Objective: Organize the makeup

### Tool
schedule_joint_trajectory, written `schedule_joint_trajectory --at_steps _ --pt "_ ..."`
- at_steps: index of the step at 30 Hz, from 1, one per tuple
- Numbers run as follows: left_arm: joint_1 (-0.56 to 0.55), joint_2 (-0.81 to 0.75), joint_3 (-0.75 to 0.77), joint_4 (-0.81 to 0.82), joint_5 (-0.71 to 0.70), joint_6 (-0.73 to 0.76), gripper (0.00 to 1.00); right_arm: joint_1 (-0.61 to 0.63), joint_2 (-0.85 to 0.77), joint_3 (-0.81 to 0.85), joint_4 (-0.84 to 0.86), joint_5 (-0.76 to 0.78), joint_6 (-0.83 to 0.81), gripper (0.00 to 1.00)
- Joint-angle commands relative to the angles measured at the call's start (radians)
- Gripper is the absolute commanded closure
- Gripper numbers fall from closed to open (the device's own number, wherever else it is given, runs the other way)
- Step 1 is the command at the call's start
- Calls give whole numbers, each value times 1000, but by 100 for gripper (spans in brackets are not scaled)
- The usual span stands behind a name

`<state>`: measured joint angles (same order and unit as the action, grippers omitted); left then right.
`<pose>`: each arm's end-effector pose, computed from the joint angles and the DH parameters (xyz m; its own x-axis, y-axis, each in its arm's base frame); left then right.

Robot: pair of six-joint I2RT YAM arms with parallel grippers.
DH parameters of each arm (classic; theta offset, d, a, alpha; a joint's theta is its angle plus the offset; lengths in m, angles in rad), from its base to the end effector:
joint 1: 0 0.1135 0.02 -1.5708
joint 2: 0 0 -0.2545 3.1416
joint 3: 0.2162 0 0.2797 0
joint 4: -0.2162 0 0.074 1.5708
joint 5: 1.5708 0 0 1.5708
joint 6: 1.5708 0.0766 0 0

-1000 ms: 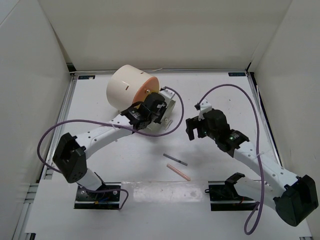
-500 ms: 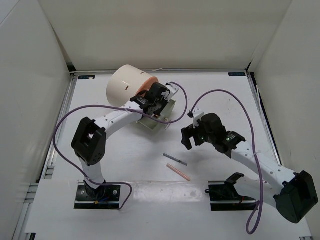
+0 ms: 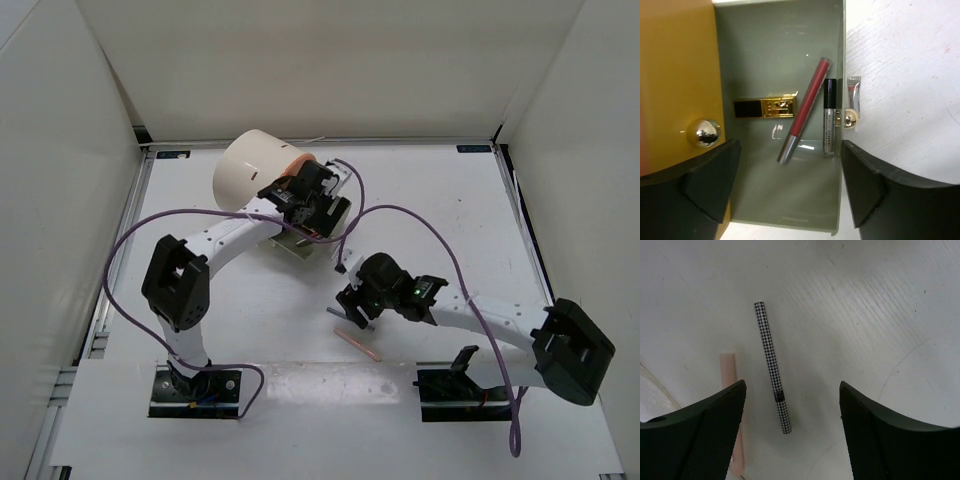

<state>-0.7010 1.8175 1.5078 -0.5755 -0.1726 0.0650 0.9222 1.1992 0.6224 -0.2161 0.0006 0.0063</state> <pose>0.3564 -0.2836 0.2185 -0.5544 0.5517 -0.6232 0.5896 0.7888 0.1738 0.1782 0.2351 0.1447 -0.4354 -0.5639 -0.7018 -0.7939 0.6080 0.0040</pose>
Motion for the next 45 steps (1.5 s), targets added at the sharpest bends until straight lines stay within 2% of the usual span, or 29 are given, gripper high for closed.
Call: schedule_joint_trajectory --at_steps 1,3,8,13,16,18,19,22,23,30,35,39,42,43,45 --pt "1 -105 52 -21 7 -28 3 32 40 -21 118 67 -37 24" --pt "-2 -167 42 -8 28 -47 2 47 77 -35 182 67 -42 29" --pt "-2 -320 -29 2 25 -151 2 70 144 -52 242 116 -35 33" --pt "1 -569 -206 42 28 -223 1 130 194 -64 268 193 -11 49" --pt "8 -693 -291 39 9 -274 2 139 188 -88 285 248 40 69" --pt "12 -747 -320 20 -11 -300 2 139 188 -102 299 248 49 75" --pt "14 -786 -324 2 -13 -307 2 139 191 -108 307 251 55 83" --pt "15 -829 -333 -50 -16 -329 2 139 200 -109 305 269 67 97" --pt "15 -836 -336 -63 -21 -340 2 139 194 -105 301 288 73 99" --pt "17 -885 -403 -81 -18 -381 2 86 106 -26 278 459 40 100" --pt "15 -934 -452 -93 -4 -367 2 1 62 91 329 447 -61 100" --pt "15 -958 -492 -93 -38 -395 2 -81 163 281 380 408 -36 99" --pt "14 -980 -520 -72 -36 -410 2 -97 267 436 371 410 134 96" --pt "14 -983 -532 -69 -34 -421 2 -100 298 504 356 441 268 96" --pt "14 -995 -535 -66 -41 -432 2 -112 359 549 359 466 364 96"
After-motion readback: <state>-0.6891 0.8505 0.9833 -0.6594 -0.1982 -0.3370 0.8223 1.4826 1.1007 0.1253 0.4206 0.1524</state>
